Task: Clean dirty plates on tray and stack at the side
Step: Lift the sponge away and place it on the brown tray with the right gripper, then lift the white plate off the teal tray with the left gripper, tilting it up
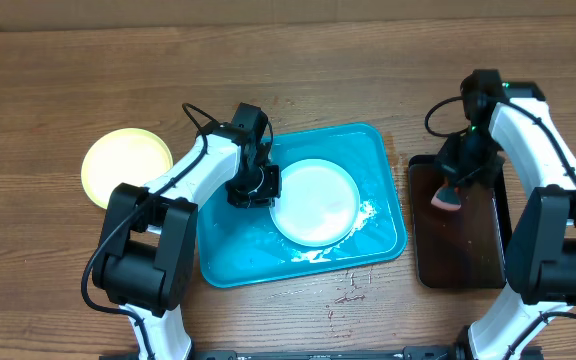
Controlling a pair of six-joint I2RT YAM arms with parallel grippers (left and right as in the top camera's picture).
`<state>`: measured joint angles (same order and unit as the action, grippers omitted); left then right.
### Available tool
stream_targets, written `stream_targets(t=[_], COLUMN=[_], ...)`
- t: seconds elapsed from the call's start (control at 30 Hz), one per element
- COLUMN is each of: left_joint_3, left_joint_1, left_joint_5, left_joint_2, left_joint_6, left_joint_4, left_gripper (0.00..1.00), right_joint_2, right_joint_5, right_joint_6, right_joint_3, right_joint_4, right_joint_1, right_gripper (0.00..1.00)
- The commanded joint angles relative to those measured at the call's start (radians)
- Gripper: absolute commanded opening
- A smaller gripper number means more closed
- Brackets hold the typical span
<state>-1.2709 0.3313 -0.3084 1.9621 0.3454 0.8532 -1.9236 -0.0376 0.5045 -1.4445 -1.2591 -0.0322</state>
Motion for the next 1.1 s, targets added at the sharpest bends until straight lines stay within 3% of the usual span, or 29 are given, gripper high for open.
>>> stream_targets(t=[0.0, 0.2, 0.27, 0.33, 0.43, 0.47, 0.53, 0.6, 0.63, 0.67, 0.7, 0.77, 1.07], left_joint_3=[-0.005, -0.005, -0.005, -0.005, -0.005, -0.005, -0.005, -0.005, -0.005, -0.005, -0.005, -0.005, -0.035], left_joint_1=[-0.004, -0.005, -0.005, -0.005, -0.005, -0.005, -0.005, -0.005, -0.005, -0.005, -0.005, -0.005, -0.005], left_joint_5=[-0.049, -0.078, -0.078, -0.078, -0.078, -0.078, -0.078, -0.077, -0.077, -0.077, -0.076, -0.071, 0.027], left_joint_2=[0.015, 0.015, 0.016, 0.016, 0.018, 0.021, 0.024, 0.026, 0.026, 0.026, 0.026, 0.026, -0.003], left_joint_6=[-0.050, -0.076, -0.073, -0.072, -0.071, -0.068, -0.058, -0.056, -0.056, -0.053, -0.053, -0.053, -0.027], left_joint_4=[0.000, -0.001, 0.002, 0.008, 0.013, 0.013, 0.013, 0.013, 0.013, 0.012, 0.011, 0.006, 0.018], left_gripper=[0.04, 0.04, 0.13, 0.04, 0.04, 0.04, 0.04, 0.04, 0.04, 0.04, 0.04, 0.04, 0.05], right_joint_2=[0.010, 0.010, 0.010, 0.010, 0.010, 0.010, 0.010, 0.010, 0.010, 0.010, 0.010, 0.010, 0.011], right_joint_5=[0.023, 0.033, 0.033, 0.040, 0.041, 0.040, 0.040, 0.040, 0.040, 0.040, 0.040, 0.040, 0.040], right_joint_6=[-0.007, -0.007, -0.007, -0.007, -0.007, -0.007, -0.007, -0.007, -0.007, -0.008, -0.008, -0.008, -0.007], right_joint_3=[0.043, 0.064, 0.064, 0.064, 0.064, 0.064, 0.064, 0.064, 0.064, 0.064, 0.064, 0.063, 0.061], right_joint_4=[0.022, 0.032, 0.032, 0.032, 0.032, 0.032, 0.032, 0.032, 0.032, 0.032, 0.032, 0.032, 0.027], right_joint_1=[0.001, 0.001, 0.001, 0.001, 0.001, 0.001, 0.001, 0.001, 0.001, 0.001, 0.001, 0.001, 0.001], right_gripper=[0.04, 0.04, 0.04, 0.04, 0.05, 0.08, 0.30, 0.42, 0.54, 0.82, 0.96, 1.00, 1.00])
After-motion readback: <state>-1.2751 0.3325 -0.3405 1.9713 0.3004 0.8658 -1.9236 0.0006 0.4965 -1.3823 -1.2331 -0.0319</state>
